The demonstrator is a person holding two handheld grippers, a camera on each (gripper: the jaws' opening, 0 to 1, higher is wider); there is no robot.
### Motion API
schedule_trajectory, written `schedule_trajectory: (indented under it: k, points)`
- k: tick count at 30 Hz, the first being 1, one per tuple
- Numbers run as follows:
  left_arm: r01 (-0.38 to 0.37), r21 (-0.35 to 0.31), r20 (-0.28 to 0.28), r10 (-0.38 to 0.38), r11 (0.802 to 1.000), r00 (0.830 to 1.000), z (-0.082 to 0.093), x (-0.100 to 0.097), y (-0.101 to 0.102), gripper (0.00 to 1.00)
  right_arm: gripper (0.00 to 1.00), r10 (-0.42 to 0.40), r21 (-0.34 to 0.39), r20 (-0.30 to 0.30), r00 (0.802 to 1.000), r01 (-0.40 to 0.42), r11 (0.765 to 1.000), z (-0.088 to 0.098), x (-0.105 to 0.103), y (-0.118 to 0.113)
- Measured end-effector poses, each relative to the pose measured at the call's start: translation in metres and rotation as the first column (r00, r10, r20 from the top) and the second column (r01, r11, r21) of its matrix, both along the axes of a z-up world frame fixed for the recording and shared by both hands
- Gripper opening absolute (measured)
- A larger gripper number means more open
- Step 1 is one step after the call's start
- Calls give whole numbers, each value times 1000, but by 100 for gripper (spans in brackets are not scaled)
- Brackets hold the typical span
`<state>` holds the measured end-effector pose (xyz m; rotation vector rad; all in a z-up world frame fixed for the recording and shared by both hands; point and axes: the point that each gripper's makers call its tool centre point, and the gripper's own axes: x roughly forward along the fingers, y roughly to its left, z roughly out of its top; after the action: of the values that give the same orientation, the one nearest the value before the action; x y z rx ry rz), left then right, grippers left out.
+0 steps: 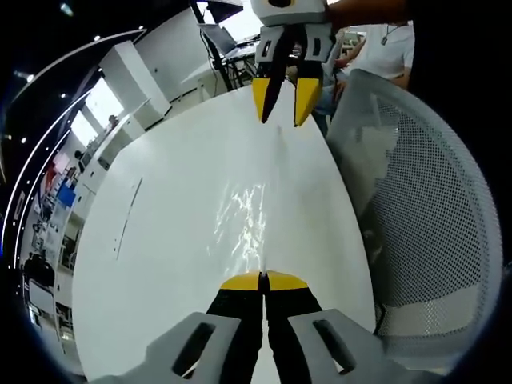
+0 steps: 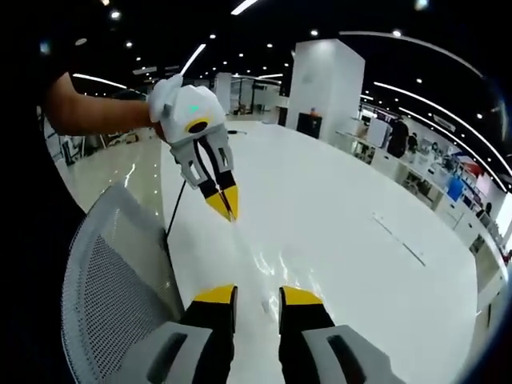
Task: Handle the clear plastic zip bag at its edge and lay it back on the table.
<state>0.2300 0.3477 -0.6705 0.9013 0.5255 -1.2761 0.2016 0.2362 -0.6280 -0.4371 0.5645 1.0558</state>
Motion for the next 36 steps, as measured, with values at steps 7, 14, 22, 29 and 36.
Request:
schedule_trajectory:
  k: [7,14,22,29,36]
  points:
    - [-1,4,8,1,1000,1000,3,0,-5,0,25,-21,3,-21,1000,21,1000,28,6,4]
    - [1,2,21,-1,1000,1000,7,-1,-6,0,27,-15,-1,-28,999,15,1000,39,10,9]
    - [5,7,49,-5,1000,999,13,-1,-7,0,26,20,-50,-26,999,-21,999,34,12,13]
    - [13,18,80,-14,1000,997,16,1,-6,0,25,37,-71,-32,999,-39,997,30,15,13]
    - [23,19,99,-25,1000,995,19,3,-8,0,21,51,-76,-6,999,-51,996,27,18,14]
